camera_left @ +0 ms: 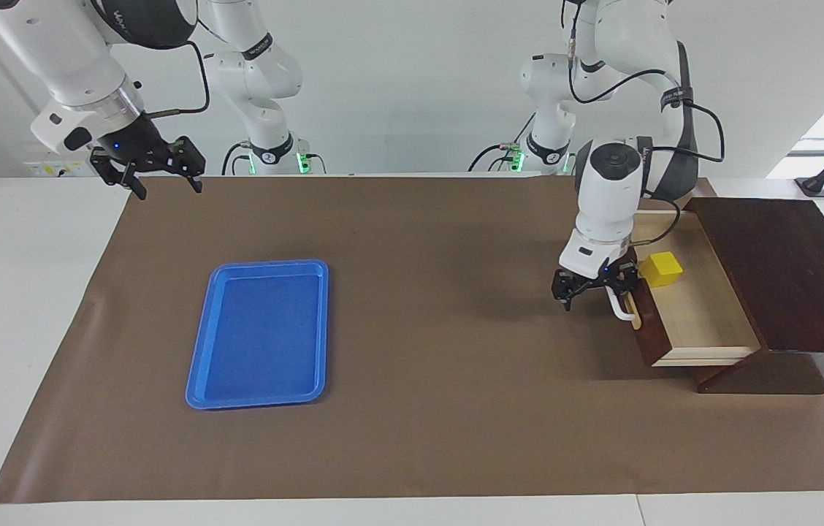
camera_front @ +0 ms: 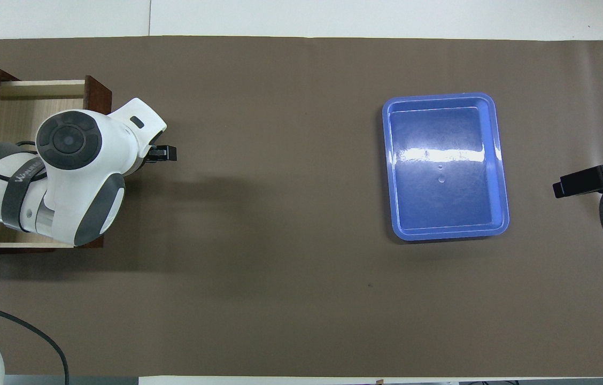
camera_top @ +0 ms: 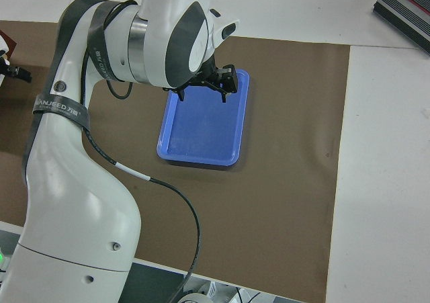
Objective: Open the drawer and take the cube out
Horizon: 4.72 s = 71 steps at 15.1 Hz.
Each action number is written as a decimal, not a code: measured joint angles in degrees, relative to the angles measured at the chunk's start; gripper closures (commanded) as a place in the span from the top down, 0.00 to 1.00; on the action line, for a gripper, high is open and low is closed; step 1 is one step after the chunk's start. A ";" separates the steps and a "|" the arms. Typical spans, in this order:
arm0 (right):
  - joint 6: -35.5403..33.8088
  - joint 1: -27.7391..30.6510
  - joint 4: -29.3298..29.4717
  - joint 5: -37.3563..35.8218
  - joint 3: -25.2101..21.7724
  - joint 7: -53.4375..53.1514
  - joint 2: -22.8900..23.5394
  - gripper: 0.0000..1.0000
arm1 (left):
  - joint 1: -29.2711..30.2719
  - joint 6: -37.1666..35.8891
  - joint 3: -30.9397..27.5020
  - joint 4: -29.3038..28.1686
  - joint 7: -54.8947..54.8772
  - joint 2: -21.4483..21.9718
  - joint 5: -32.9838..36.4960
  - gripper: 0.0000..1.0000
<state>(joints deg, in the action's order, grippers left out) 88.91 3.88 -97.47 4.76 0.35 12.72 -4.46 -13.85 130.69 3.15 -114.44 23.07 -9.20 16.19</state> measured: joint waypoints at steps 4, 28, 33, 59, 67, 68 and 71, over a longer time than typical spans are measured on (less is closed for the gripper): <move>4.85 -0.04 -4.99 5.45 0.11 15.45 -1.83 1.00 | -0.17 -0.06 -0.17 0.24 0.20 -0.30 -0.11 1.00; 32.65 -20.68 -21.88 62.76 1.85 97.06 6.72 1.00 | 7.20 -33.58 -3.72 29.14 9.63 -1.74 -9.48 1.00; 40.09 -27.91 -22.60 72.41 1.93 99.23 8.69 1.00 | 14.11 -25.98 -3.91 22.50 7.79 -0.51 -10.25 1.00; 40.60 -33.37 -12.29 89.04 2.00 112.36 21.32 1.00 | 13.38 -36.02 -2.98 26.17 8.43 -0.68 -13.21 0.00; 38.96 -33.38 -11.02 88.38 2.00 112.51 21.45 1.00 | -1.87 -34.91 -1.73 27.02 57.35 -1.07 -15.99 0.00; 37.93 -33.37 -10.81 87.69 1.99 112.65 21.45 1.00 | -3.73 -34.19 -1.66 25.74 62.00 -0.82 -16.00 0.00; 36.29 -33.37 -10.63 85.93 1.95 112.99 21.53 1.00 | -7.02 -30.38 -1.61 19.31 70.29 1.57 -16.03 0.00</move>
<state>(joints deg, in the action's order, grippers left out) 125.20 -29.49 -108.10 90.68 2.30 125.71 17.07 -20.87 100.31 1.54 -95.12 93.37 -7.63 0.16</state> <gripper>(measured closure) 0.000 0.449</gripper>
